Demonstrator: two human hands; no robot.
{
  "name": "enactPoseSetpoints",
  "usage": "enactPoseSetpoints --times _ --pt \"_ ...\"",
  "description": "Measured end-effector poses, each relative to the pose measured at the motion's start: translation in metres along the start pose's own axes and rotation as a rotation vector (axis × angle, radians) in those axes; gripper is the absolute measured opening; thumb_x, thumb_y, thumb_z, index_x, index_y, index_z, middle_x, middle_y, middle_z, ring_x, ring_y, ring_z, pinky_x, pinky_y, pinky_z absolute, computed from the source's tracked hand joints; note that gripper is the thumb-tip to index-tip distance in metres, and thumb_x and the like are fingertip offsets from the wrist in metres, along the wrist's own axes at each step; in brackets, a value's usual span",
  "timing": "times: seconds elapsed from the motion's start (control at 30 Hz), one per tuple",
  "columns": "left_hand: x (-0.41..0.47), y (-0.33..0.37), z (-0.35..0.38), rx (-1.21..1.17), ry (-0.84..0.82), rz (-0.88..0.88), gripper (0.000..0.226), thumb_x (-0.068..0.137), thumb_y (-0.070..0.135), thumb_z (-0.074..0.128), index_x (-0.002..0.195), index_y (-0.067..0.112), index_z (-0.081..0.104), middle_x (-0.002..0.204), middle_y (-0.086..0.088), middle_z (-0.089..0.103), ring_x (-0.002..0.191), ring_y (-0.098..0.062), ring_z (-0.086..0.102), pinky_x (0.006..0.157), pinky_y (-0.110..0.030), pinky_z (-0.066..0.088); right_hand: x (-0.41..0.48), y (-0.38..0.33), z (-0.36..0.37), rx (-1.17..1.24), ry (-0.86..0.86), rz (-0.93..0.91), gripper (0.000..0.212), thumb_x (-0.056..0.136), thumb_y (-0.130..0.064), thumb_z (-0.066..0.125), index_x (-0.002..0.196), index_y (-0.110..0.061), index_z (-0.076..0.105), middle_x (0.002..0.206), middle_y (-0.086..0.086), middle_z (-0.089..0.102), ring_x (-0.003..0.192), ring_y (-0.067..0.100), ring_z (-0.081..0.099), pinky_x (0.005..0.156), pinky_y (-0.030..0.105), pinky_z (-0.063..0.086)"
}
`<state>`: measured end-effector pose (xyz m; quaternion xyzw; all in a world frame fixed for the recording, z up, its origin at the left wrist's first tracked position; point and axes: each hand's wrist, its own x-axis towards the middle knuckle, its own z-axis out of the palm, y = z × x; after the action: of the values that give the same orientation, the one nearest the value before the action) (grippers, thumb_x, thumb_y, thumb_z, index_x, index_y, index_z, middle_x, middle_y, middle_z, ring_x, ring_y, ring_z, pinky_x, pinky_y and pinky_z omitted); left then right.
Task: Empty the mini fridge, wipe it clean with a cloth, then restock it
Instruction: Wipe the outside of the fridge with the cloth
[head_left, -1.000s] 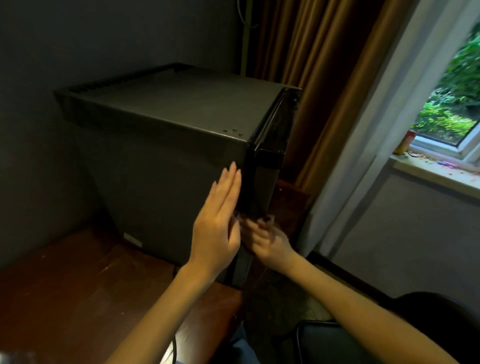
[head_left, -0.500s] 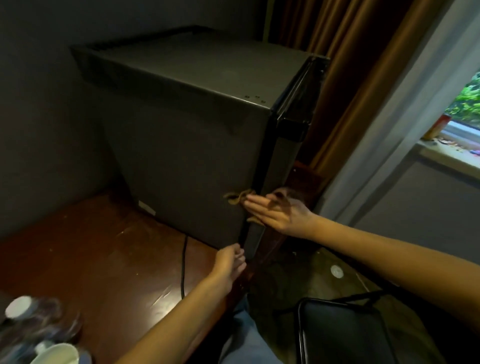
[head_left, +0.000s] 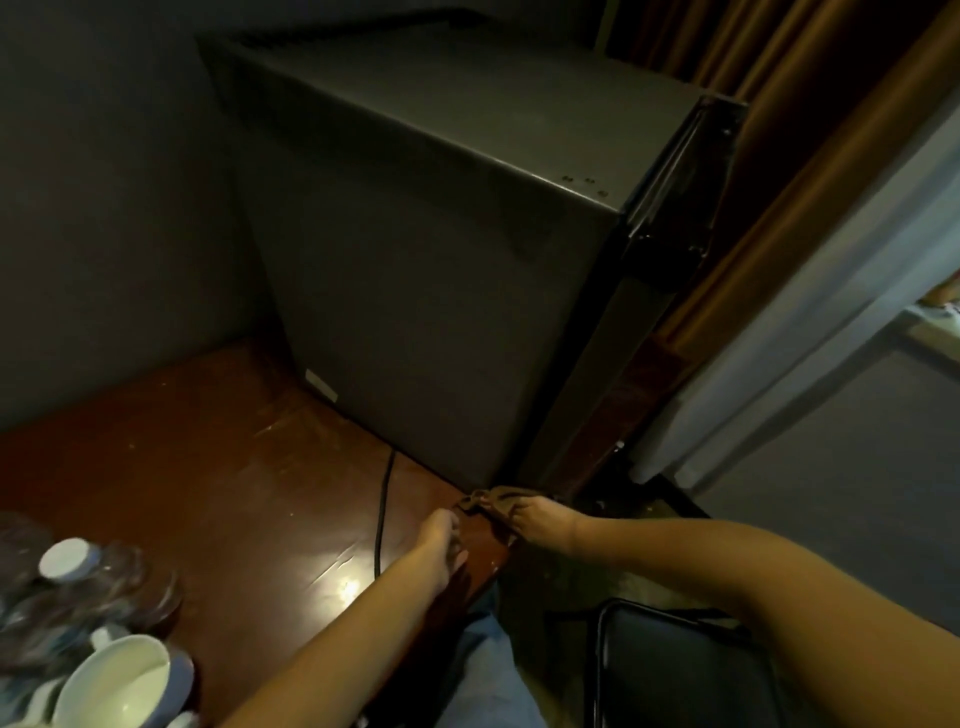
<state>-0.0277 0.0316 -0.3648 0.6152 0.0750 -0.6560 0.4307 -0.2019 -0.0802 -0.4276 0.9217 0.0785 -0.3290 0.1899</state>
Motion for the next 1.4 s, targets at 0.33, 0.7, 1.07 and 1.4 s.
enactPoseSetpoints --times 0.33,0.7,1.07,1.4 --pt "-0.01 -0.003 0.046 0.027 -0.1 0.101 0.019 0.095 0.004 0.041 0.102 -0.003 0.058 0.088 -0.02 0.057 0.073 -0.019 0.053 0.069 -0.028 0.045 -0.11 0.049 -0.088 -0.234 0.365 0.546 0.064 0.101 -0.045 0.026 0.152 -0.006 0.019 0.157 0.013 0.025 0.148 0.008 0.012 0.114 0.013 -0.009" --pt "-0.028 0.022 0.063 -0.132 -0.159 0.143 0.04 0.102 0.01 0.036 0.139 -0.004 0.038 0.12 -0.021 0.052 0.131 -0.031 0.044 0.106 -0.037 0.037 -0.124 0.047 -0.132 -0.251 0.474 0.622 0.052 0.087 -0.01 0.04 0.138 -0.004 0.046 0.147 0.01 0.044 0.14 0.02 0.034 0.119 0.037 0.004" --pt "-0.049 -0.003 0.011 -0.205 -0.075 0.414 0.04 0.102 0.029 0.042 0.138 0.013 0.047 0.127 -0.013 0.059 0.108 -0.025 0.06 0.075 -0.031 0.051 -0.039 0.022 -0.158 0.462 0.615 0.663 0.044 0.088 -0.02 0.042 0.13 -0.019 0.055 0.1 0.001 0.068 0.085 0.019 0.067 0.078 0.032 0.052" --pt "-0.161 0.04 0.038 -0.217 -0.313 0.752 0.028 0.091 0.039 0.05 0.118 0.034 0.055 0.117 0.002 0.067 0.109 -0.019 0.064 0.093 -0.04 0.051 -0.117 0.047 -0.285 1.214 1.712 0.901 0.057 0.079 0.013 0.056 0.119 -0.027 0.052 0.111 -0.011 0.063 0.11 0.002 0.06 0.093 0.026 0.051"
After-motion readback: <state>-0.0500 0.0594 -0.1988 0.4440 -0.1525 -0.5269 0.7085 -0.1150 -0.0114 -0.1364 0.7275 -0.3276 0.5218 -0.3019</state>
